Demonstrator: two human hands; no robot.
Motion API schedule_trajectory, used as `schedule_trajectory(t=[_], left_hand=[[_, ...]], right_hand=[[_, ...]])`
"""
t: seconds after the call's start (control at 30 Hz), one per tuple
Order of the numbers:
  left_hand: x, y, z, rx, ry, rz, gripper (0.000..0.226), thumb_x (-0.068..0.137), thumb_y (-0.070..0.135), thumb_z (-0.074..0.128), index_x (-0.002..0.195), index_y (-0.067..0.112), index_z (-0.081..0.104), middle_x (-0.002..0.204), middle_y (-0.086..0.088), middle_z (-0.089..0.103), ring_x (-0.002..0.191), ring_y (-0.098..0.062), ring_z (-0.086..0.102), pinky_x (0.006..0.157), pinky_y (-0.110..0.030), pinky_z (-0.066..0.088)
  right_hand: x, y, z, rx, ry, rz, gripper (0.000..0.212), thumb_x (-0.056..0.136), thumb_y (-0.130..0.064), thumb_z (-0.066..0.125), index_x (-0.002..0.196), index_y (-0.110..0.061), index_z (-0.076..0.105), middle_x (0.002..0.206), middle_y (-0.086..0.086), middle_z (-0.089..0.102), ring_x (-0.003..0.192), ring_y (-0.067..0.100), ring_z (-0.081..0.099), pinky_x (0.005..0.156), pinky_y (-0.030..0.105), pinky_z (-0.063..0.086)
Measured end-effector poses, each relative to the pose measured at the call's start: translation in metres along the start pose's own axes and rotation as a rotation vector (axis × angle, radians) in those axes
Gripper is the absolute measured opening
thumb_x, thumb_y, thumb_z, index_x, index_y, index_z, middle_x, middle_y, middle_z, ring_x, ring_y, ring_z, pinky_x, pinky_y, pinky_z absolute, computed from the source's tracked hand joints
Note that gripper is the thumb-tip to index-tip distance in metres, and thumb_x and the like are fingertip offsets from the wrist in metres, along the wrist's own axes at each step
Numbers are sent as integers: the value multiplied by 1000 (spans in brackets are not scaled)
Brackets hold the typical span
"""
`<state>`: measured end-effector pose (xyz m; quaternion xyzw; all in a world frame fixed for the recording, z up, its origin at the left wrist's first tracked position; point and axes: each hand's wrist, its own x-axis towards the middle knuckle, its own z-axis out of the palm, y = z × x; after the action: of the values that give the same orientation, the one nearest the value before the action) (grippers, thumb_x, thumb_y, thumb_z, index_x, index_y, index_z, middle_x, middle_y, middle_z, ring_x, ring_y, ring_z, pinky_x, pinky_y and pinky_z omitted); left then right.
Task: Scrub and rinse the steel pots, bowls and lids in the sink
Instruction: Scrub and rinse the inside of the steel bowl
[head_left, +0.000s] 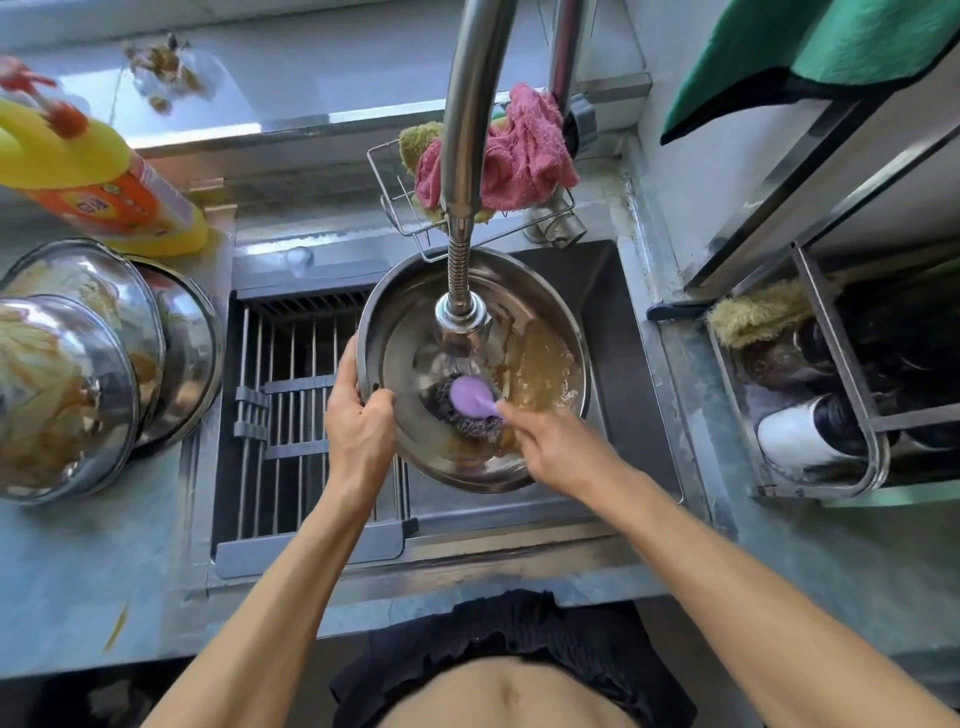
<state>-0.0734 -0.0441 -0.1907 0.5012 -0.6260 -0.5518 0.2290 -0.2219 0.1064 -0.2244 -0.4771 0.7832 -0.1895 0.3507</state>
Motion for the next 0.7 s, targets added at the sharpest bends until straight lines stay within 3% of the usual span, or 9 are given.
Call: schedule_trajectory(t=[0.13,0.33,0.47,0.57,0.63,0.7], left_hand=[[1,-5,-1,-7,0,-10,75,87,-8,45,149,33,45,114,7,70,91,-9,68,76,-29,56],[2,-5,-9,10,-22,-12,74,84,-9,44,142,36,53,94,6,70,81,-13,63,74,-36,55],[10,3,-14,101,-95,17,77,81,-6,46,139,42,54,105,1,72,93,-22,66,83,-48,58],[9,11,-15,140,-125,18,79,81,-8,45,143,41,52,114,8,72,102,-9,67,86,-32,58],[7,9,-14,133,-102,12,80,80,-7,45,142,43,53,109,10,73,92,-8,68,79,-30,57],[6,5,-10,116,-32,0,76,80,-5,45,136,45,57,84,9,70,68,-11,58,64,-32,51]], right_hand=[[-6,-27,13,21,-97,-135,58,101,-11,44,150,-38,29,72,-1,62,52,18,59,48,29,52],[7,13,-17,-266,-11,-7,50,103,-17,37,149,-36,36,87,7,65,73,26,62,65,39,54],[15,12,-12,-323,44,-31,56,102,-12,38,153,-34,28,82,4,57,69,24,58,58,32,40],[25,23,-21,-330,123,42,61,100,-8,39,154,-34,26,83,7,58,66,24,53,58,33,39],[29,26,-26,-330,146,118,61,99,-7,39,153,-32,29,86,10,61,70,28,55,60,35,39],[28,24,-26,-331,112,161,62,97,-5,41,152,-31,32,86,12,62,72,31,57,60,35,39]])
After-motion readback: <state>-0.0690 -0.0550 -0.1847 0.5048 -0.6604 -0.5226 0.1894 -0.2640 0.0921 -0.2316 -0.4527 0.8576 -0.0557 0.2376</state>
